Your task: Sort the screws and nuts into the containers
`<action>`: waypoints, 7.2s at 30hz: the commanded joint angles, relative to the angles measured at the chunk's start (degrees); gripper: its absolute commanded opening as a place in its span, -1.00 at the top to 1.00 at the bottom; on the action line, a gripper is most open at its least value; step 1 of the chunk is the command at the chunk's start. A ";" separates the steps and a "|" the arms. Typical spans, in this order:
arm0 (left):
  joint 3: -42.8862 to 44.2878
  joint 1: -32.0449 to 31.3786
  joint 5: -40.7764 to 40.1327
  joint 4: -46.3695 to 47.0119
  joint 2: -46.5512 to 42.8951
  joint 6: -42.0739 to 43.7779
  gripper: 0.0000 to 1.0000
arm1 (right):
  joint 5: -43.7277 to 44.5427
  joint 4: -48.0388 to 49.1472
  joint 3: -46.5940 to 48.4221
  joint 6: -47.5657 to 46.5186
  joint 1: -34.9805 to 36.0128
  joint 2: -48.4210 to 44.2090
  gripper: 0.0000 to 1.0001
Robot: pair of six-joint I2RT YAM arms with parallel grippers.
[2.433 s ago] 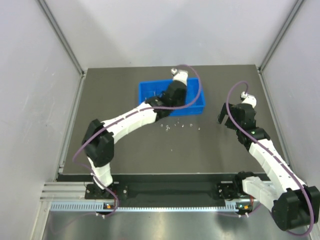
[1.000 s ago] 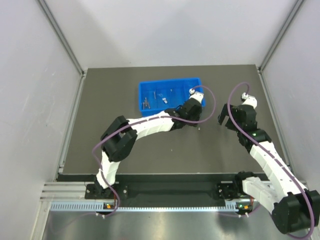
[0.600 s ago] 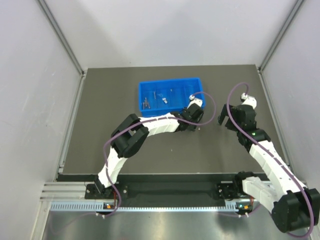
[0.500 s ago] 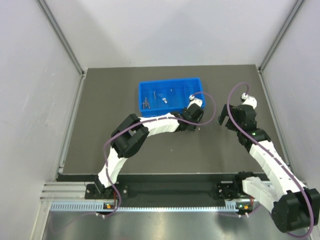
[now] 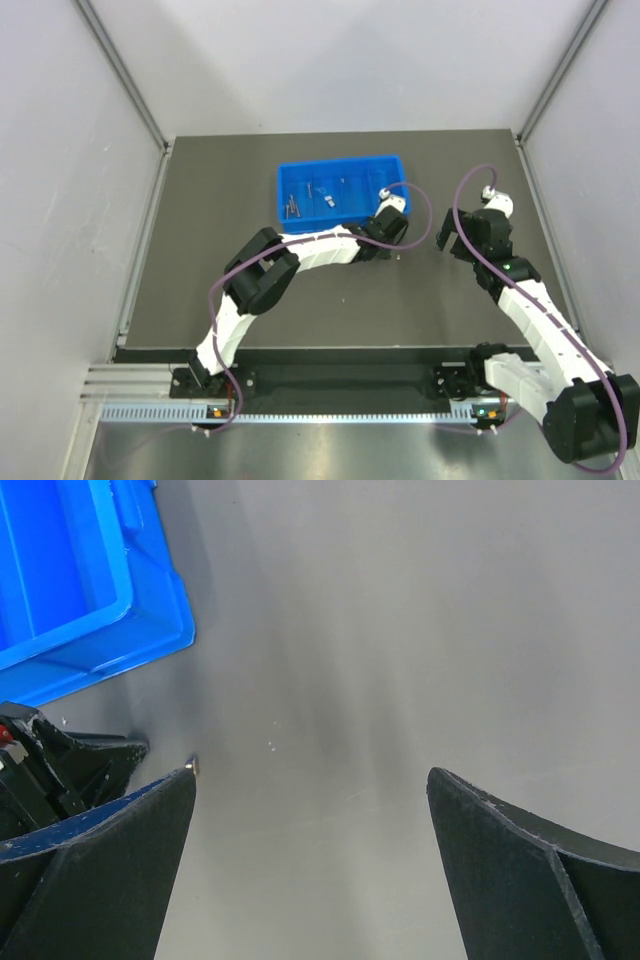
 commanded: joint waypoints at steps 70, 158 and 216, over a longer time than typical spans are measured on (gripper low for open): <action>-27.30 4.87 -4.15 -4.35 -29.73 -8.86 0.00 | -2.64 2.06 -0.89 -0.77 -0.77 0.69 -0.99; -27.91 8.91 -7.75 3.03 -26.21 -12.38 0.84 | -2.21 2.32 0.43 -0.68 -0.85 5.09 -0.99; -31.25 5.92 1.56 -14.54 -25.87 -17.12 0.08 | -2.47 2.32 -0.45 -0.24 -0.85 5.96 -0.99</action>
